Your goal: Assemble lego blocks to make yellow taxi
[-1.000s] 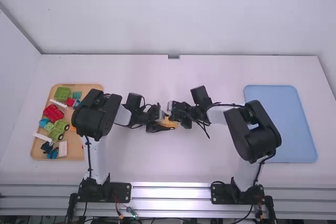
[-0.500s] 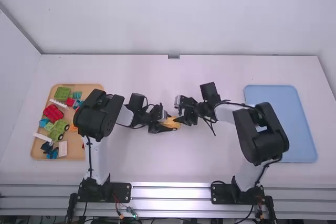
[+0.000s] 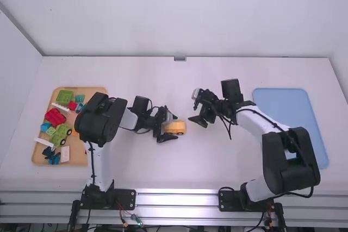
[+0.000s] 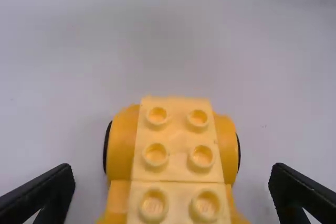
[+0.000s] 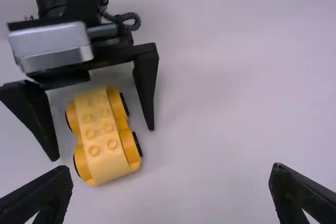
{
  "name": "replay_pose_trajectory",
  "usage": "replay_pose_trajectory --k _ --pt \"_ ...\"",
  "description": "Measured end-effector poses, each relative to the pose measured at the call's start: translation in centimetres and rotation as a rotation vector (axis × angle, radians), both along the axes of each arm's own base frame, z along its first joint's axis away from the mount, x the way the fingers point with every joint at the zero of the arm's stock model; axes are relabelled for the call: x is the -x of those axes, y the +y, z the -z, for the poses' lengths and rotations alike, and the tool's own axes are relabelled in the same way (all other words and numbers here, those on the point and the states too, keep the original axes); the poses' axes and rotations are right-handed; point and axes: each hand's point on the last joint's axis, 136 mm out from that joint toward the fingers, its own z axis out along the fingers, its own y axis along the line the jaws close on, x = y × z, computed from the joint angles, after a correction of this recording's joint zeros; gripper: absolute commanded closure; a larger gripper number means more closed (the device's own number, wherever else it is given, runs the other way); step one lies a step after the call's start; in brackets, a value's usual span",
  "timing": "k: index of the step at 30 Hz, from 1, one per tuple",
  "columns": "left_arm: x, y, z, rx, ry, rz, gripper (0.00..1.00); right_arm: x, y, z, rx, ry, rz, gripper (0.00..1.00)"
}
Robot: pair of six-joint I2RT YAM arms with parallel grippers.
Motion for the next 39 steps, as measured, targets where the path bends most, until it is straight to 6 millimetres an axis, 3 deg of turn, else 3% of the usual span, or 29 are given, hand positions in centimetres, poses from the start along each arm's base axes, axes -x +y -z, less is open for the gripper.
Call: replay_pose_trajectory --k 5,11,14,15,16,17,20,21,22,23,26,28,34,39 --pt "0.1 3.2 -1.0 -0.087 0.163 -0.105 0.01 -0.1 0.5 -0.1 0.008 -0.027 -0.016 0.01" --pt "-0.6 7.4 -4.7 -0.175 0.229 -0.231 0.01 -0.6 0.3 -0.1 0.023 -0.05 -0.003 0.01" --pt "-2.9 11.2 -7.9 -0.218 0.307 -0.431 0.01 -0.9 0.4 -0.3 0.021 -0.067 0.001 0.01" --pt "-3.2 11.7 -8.1 -0.22 0.315 -0.454 0.01 -1.0 0.4 -0.3 0.021 -0.071 0.002 0.01" --pt "-4.2 13.4 -9.0 -0.218 0.364 -0.556 0.01 -1.1 0.4 -0.4 0.02 -0.076 0.002 0.01" --pt "-5.4 16.3 -10.0 -0.206 0.465 -0.732 0.01 -1.3 0.4 -0.5 0.018 -0.091 0.002 0.01" --pt "-6.1 21.2 -10.7 -0.179 0.693 -1.03 0.01 -1.5 0.4 -0.7 0.019 -0.105 0.006 0.01" --pt "-5.5 24.4 -10.5 -0.169 0.85 -1.22 0.01 -1.7 0.4 -0.8 0.017 -0.113 0.008 0.01" --pt "-4.7 26.3 -10.3 -0.166 0.949 -1.336 0.01 -1.8 0.4 -0.8 0.015 -0.117 0.009 0.01" --pt "-4.2 27.2 -10.1 -0.163 1.001 -1.397 0.01 -1.8 0.4 -0.9 0.015 -0.119 0.009 0.01" --pt "-0.6 33.2 -9.0 -0.13 1.268 -1.8 0.01 -2.1 0.4 -1.1 0.013 -0.137 0.011 0.01" --pt "1.9 35.7 -8.4 -0.098 1.397 -2.009 0.01 -2.3 0.5 -1.3 0.008 -0.15 0.012 0.01" --pt "5.6 39.6 -8.0 -0.006 1.54 -2.289 0.01 -2.7 0.7 -1.7 0.001 -0.178 0.01 0.02" --pt "8.4 40.9 -7.8 -0.028 1.604 -2.446 0.01 -3.1 0.8 -2.2 -0.018 -0.182 0.03 0.01"
